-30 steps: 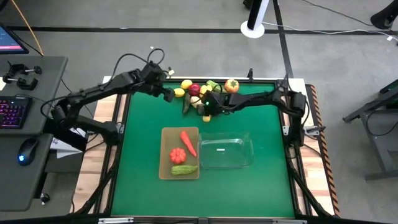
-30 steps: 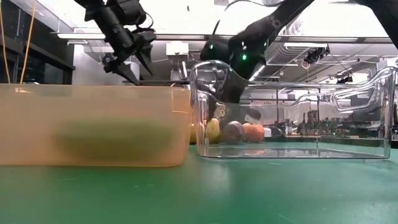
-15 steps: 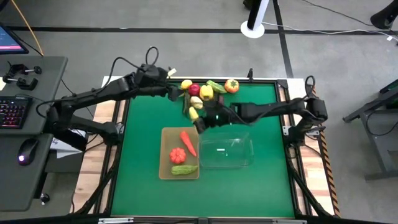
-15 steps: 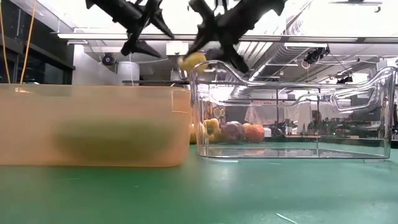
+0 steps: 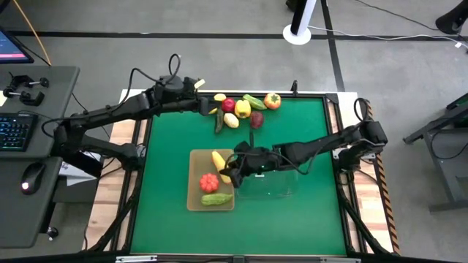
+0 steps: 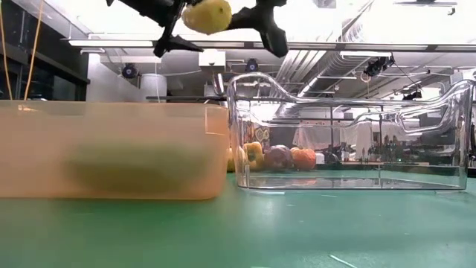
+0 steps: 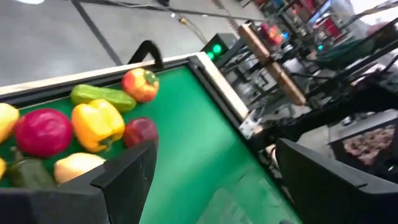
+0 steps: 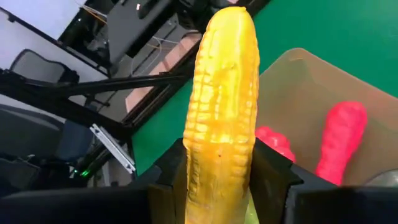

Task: Sort produce into baskets
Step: Put the corn into the orange bin, then put the left lemon into the transparent bin

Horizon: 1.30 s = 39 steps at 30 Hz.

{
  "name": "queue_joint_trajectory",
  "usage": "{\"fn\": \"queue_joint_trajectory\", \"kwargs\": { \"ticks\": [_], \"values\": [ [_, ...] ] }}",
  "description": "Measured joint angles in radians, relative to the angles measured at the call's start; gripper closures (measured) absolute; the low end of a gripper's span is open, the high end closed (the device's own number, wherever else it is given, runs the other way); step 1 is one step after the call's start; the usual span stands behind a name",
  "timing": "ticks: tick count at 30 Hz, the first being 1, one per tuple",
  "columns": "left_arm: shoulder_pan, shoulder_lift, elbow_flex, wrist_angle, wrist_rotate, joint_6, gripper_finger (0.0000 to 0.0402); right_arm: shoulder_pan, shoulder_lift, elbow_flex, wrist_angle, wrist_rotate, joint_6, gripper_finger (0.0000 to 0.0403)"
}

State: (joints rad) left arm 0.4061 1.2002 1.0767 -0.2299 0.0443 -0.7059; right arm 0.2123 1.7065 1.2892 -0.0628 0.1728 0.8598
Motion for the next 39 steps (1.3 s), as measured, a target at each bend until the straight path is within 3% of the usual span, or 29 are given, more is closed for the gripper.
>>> {"fn": "queue_joint_trajectory", "kwargs": {
  "ticks": [13,20,24,33,39],
  "values": [
    [-0.041,-0.005,0.0,0.178,-0.001,-0.063,0.0085,0.078,0.006,0.0,0.049,0.188,0.027,0.0286],
    [-0.04,-0.006,0.0,0.177,-0.008,-0.076,0.0085,0.07,0.01,0.0,0.052,0.092,-0.016,0.0279],
    [-0.04,-0.006,0.0,0.176,-0.011,-0.052,0.0085,0.066,0.015,0.0,0.064,0.08,-0.082,0.0235],
    [-0.039,-0.006,0.0,0.176,-0.011,-0.059,0.0085,0.043,0.016,0.0,0.113,0.119,-0.063,0.0069],
    [-0.039,-0.006,0.0,0.098,-0.016,0.028,0.0085,-0.002,0.003,0.0,0.106,0.133,-0.128,0.0033]
  ]
}}
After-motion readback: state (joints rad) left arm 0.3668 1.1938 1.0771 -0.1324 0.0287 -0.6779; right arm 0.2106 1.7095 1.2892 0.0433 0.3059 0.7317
